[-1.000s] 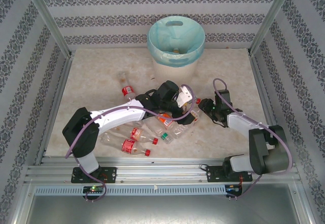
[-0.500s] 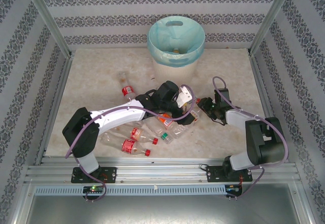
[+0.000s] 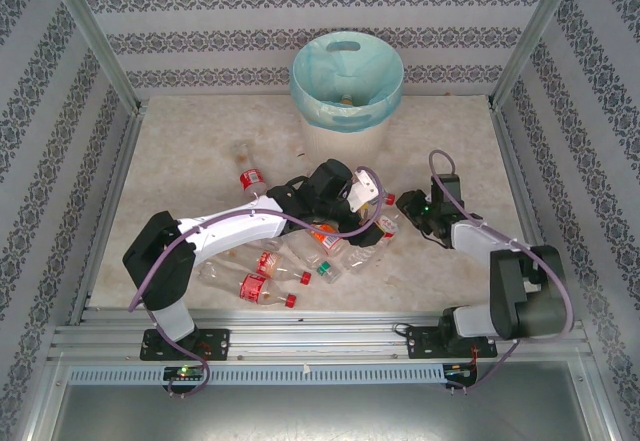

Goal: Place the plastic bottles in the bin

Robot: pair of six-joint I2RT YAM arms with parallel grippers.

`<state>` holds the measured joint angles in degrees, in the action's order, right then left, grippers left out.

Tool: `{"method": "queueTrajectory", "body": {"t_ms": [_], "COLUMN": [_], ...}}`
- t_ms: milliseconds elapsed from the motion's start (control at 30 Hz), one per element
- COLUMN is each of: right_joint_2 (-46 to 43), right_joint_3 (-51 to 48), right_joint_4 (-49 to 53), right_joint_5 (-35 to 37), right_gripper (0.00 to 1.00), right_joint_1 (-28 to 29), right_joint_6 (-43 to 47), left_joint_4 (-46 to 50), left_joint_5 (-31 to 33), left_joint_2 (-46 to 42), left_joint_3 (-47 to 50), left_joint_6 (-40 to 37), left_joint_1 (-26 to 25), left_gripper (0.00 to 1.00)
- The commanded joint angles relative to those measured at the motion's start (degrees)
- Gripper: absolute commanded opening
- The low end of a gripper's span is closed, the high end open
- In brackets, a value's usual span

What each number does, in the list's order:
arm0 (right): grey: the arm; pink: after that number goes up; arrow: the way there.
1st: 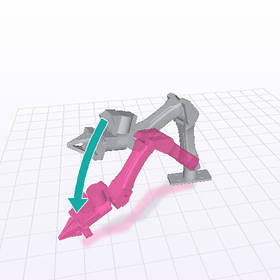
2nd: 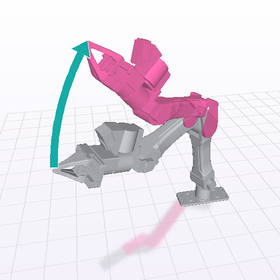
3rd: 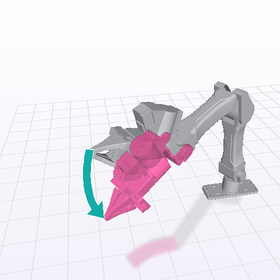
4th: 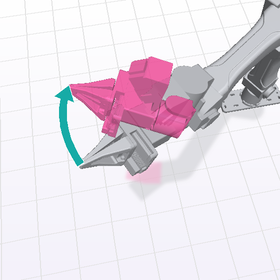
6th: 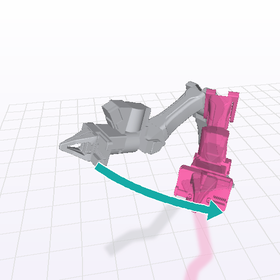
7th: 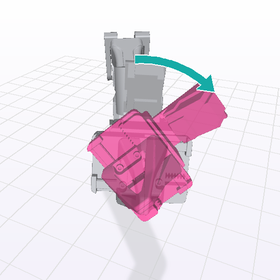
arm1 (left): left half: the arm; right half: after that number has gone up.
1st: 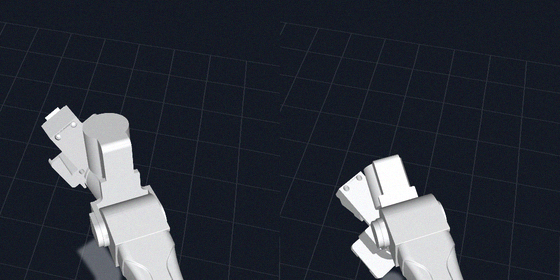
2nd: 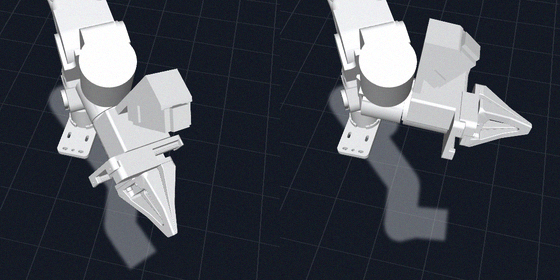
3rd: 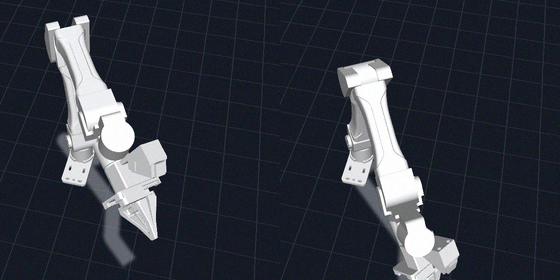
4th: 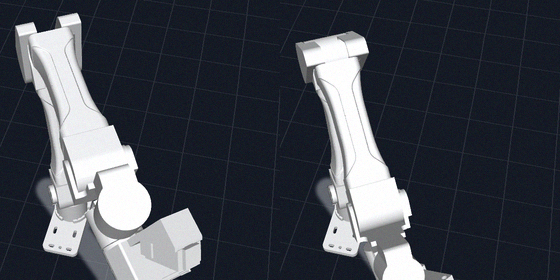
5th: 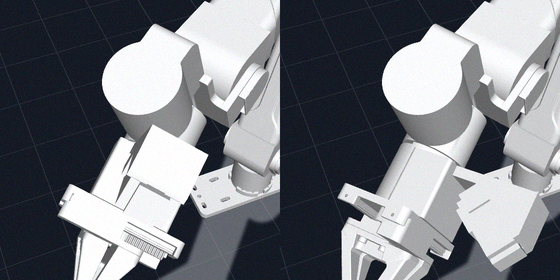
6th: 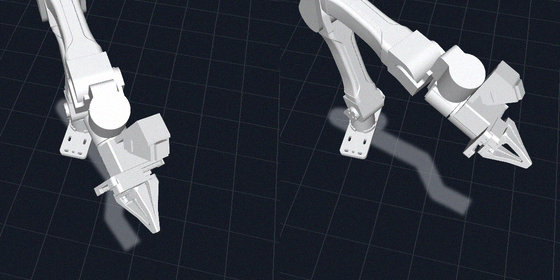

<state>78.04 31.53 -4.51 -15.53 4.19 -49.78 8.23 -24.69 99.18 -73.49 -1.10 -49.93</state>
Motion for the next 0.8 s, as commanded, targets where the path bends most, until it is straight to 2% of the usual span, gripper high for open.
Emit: {"method": "queueTrajectory", "body": {"t_ms": [0,267,333,433,633,767], "right_joint_2": [-5.1,-24.9,-29.5,-34.3,-35.5,-30.9], "right_joint_3": [-0.8,1.8,4.5,9.9,22.2,33.2], "right_joint_4": [2.9,18.8,24.1,30.3,32.6,31.1], "right_joint_5": [0.3,8.5,11.2,14.0,13.5,15.7], "right_gripper": [0.23,0.07,0.02,0.00,0.00,0.00], "right_joint_1": [-1.1,-2.1,-2.2,-2.1,-0.6,4.1], "right_joint_6": [0.6,5.9,8.1,10.9,13.3,17.6], "left_joint_4": [-1.2,-0.4,-0.1,1.5,6.0,6.4], "left_joint_5": [-1.3,-0.5,0.1,1.0,2.5,-1.8], "left_joint_2": [-0.1,-4.0,-5.6,-7.8,-8.5,-6.7], "left_joint_3": [0.0,-2.5,-3.5,-6.1,-13.7,-18.8], "left_joint_6": [0.6,1.2,1.8,2.4,5.6,11.4], "left_joint_1": [-0.6,-0.4,0.0,1.0,4.9,9.5], "left_gripper": [0.86,0.86,0.86,0.86,0.86,0.86]}}
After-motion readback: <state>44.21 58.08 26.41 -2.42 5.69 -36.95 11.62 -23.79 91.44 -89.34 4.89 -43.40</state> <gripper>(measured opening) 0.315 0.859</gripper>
